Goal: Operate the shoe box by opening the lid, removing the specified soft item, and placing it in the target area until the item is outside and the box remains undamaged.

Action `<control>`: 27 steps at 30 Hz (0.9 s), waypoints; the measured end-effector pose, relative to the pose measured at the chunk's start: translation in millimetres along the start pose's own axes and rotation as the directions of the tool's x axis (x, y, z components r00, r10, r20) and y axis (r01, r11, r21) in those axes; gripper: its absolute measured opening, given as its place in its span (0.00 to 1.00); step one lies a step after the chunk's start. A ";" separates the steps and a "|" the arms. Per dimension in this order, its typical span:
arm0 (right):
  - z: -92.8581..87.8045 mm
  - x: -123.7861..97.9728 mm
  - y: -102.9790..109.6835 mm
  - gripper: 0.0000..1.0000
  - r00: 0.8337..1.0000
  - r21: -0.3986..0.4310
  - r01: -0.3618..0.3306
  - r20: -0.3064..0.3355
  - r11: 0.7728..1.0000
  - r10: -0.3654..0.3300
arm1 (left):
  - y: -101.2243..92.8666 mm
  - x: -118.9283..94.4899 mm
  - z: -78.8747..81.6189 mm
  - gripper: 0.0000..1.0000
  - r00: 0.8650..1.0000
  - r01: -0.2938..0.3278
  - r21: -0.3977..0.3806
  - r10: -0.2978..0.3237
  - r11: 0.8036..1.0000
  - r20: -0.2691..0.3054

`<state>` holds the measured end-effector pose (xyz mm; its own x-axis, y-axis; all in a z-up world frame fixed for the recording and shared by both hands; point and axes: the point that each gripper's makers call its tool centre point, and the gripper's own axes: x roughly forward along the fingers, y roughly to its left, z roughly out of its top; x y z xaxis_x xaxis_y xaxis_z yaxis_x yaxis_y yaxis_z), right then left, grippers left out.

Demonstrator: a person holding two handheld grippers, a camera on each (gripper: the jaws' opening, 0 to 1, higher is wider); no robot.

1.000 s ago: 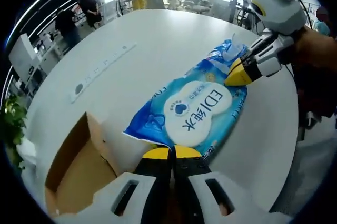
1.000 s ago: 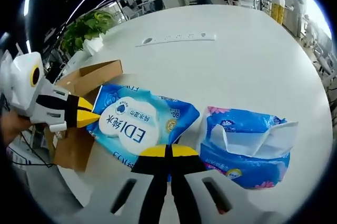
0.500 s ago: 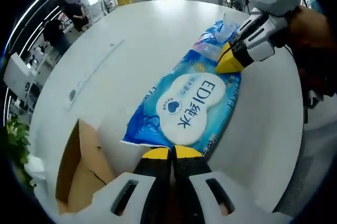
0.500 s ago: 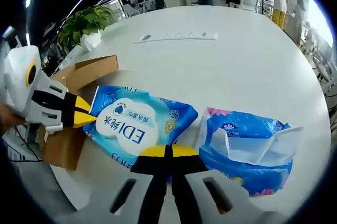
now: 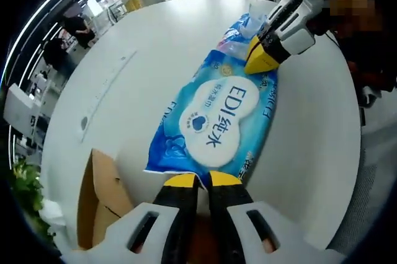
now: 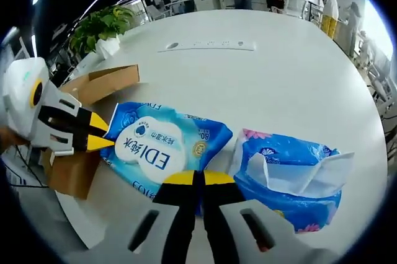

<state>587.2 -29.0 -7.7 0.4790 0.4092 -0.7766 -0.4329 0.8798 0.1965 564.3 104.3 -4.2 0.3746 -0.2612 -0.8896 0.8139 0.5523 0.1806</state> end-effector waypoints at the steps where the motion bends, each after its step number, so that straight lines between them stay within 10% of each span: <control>1: 1.3 -1.4 -1.1 0.02 1.000 -0.012 0.008 0.008 1.000 -0.008 | 1.2 -2.6 -0.4 0.04 1.000 -0.004 0.002 0.004 1.000 0.007; 11: 19.3 -22.4 4.2 0.07 0.996 -0.041 0.003 0.086 0.999 0.001 | 3.2 -21.0 7.9 0.08 0.994 0.049 -0.190 -0.029 0.981 0.105; 27: 16.0 -57.5 24.5 0.22 0.994 -0.140 -0.009 0.109 0.990 0.024 | -16.4 -62.6 1.5 0.32 0.980 0.116 -0.238 -0.072 0.964 0.185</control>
<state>561.3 -27.1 51.4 0.5486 0.4545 -0.7018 -0.5400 0.8334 0.1176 528.2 110.4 49.2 0.3906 -0.4420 -0.8075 0.7227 0.6906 -0.0284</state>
